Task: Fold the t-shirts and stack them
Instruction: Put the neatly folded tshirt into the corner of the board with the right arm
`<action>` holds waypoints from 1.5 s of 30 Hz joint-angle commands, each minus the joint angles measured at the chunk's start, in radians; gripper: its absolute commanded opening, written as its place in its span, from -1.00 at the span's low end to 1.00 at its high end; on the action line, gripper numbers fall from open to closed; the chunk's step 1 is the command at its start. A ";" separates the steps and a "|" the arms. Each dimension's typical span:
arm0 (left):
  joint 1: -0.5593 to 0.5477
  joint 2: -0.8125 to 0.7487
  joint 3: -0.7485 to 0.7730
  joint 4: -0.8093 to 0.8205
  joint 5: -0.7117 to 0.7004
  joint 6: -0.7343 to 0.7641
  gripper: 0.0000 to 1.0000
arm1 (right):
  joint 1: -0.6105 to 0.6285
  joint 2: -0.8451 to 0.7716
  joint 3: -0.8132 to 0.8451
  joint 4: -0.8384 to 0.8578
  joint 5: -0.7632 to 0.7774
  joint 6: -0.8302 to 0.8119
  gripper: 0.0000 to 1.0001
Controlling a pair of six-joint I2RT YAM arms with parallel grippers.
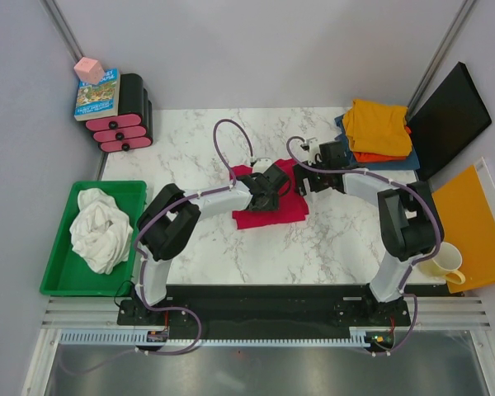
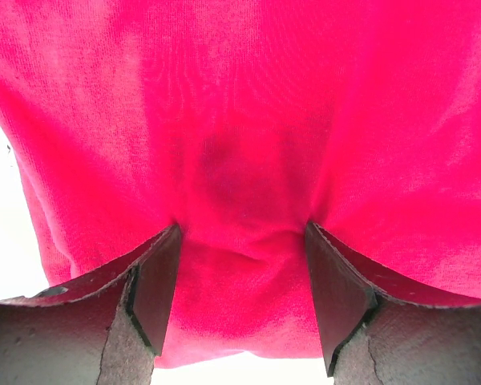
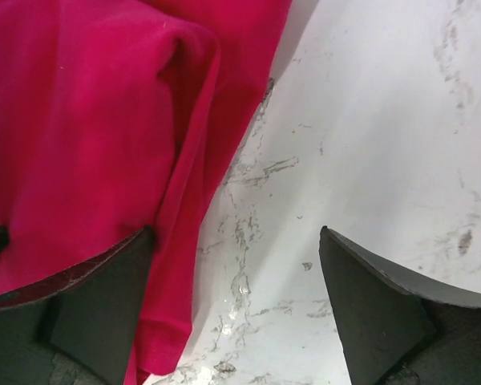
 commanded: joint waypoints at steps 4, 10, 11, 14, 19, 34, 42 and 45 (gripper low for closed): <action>-0.009 -0.018 0.022 -0.050 -0.013 -0.045 0.40 | 0.004 0.070 0.012 0.036 -0.059 0.023 0.82; -0.010 -0.016 0.019 -0.053 -0.010 -0.052 0.40 | -0.003 -0.012 0.009 0.056 0.022 0.055 0.84; -0.010 -0.015 0.019 -0.053 -0.012 -0.052 0.40 | -0.004 -0.040 0.012 0.055 0.039 0.054 0.84; -0.010 -0.013 0.023 -0.055 -0.015 -0.052 0.40 | -0.003 -0.081 0.022 0.049 0.033 0.080 0.84; -0.010 -0.004 0.031 -0.058 -0.010 -0.052 0.40 | -0.001 -0.095 0.044 0.010 -0.042 0.095 0.84; -0.019 0.004 0.039 -0.058 0.001 -0.060 0.40 | 0.004 0.061 0.029 0.009 -0.131 0.118 0.82; -0.019 0.008 0.049 -0.062 -0.010 -0.051 0.40 | 0.002 0.125 0.039 -0.057 -0.016 0.065 0.77; -0.021 0.011 0.054 -0.064 -0.010 -0.051 0.40 | 0.002 0.154 0.044 -0.094 -0.011 0.065 0.70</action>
